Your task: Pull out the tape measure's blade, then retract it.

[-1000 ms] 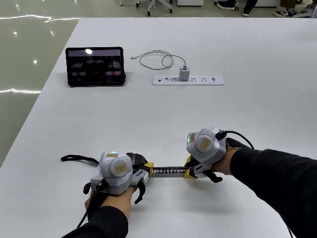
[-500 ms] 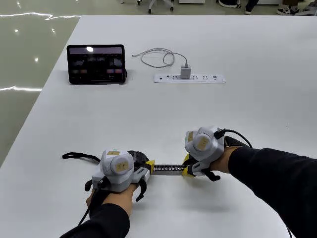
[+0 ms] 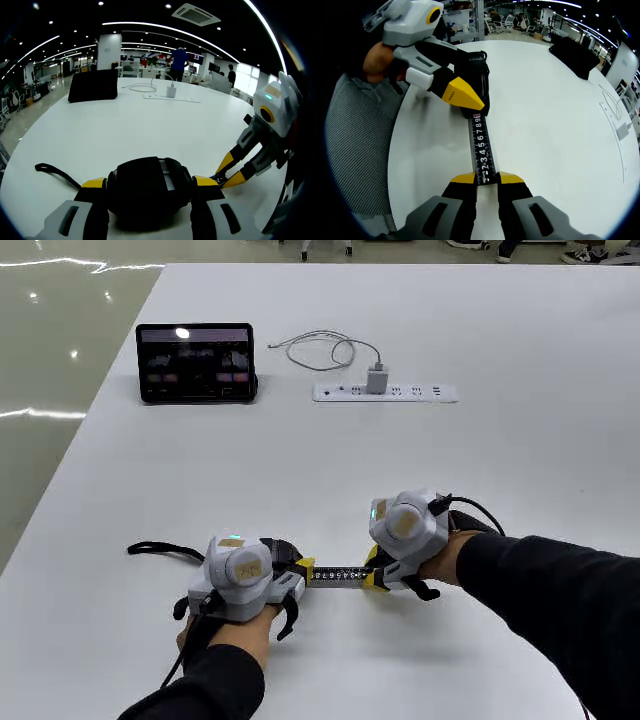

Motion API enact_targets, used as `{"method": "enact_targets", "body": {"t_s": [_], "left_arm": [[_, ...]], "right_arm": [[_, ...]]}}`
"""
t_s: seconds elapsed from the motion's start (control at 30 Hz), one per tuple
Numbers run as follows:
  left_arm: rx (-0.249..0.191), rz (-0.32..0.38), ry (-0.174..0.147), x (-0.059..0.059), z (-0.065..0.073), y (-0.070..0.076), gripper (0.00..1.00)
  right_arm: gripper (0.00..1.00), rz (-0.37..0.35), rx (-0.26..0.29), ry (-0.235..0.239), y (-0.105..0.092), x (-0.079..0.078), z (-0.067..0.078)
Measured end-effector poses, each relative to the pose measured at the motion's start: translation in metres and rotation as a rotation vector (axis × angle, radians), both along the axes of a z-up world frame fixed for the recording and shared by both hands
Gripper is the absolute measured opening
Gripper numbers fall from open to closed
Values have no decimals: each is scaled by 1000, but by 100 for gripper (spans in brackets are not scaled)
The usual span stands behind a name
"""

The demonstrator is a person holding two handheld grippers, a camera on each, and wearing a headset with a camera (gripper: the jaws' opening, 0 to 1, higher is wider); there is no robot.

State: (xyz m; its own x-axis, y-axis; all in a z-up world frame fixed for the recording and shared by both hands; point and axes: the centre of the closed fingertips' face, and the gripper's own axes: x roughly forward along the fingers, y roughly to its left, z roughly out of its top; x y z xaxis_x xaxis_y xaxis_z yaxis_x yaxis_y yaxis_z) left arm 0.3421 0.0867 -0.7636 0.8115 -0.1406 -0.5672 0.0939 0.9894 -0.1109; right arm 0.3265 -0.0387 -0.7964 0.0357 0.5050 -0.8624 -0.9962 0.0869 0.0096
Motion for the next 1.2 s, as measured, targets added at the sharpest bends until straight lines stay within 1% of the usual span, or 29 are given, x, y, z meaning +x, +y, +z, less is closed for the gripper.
{"method": "enact_targets", "body": {"t_s": [0.27,0.6,0.63,0.7,0.83,1.0,1.03,1.2], "left_arm": [[-1,3,-1,0,0,0,62],[-4,3,1,0,0,1,62],[-4,3,1,0,0,1,62],[-4,2,0,0,0,1,62],[-7,3,3,0,0,1,62],[-9,2,4,0,0,0,62],[-8,1,3,0,0,0,62],[-8,2,4,0,0,1,62]], "right_arm": [[10,2,23,13,5,-1,-1],[11,4,29,7,11,-1,0],[11,-11,34,9,11,-1,0],[11,-7,46,-4,13,-1,0],[11,-15,59,-3,16,-1,1],[11,-4,63,-4,21,-2,0],[11,1,72,-6,24,-1,0],[11,8,74,-6,34,-2,-2]]}}
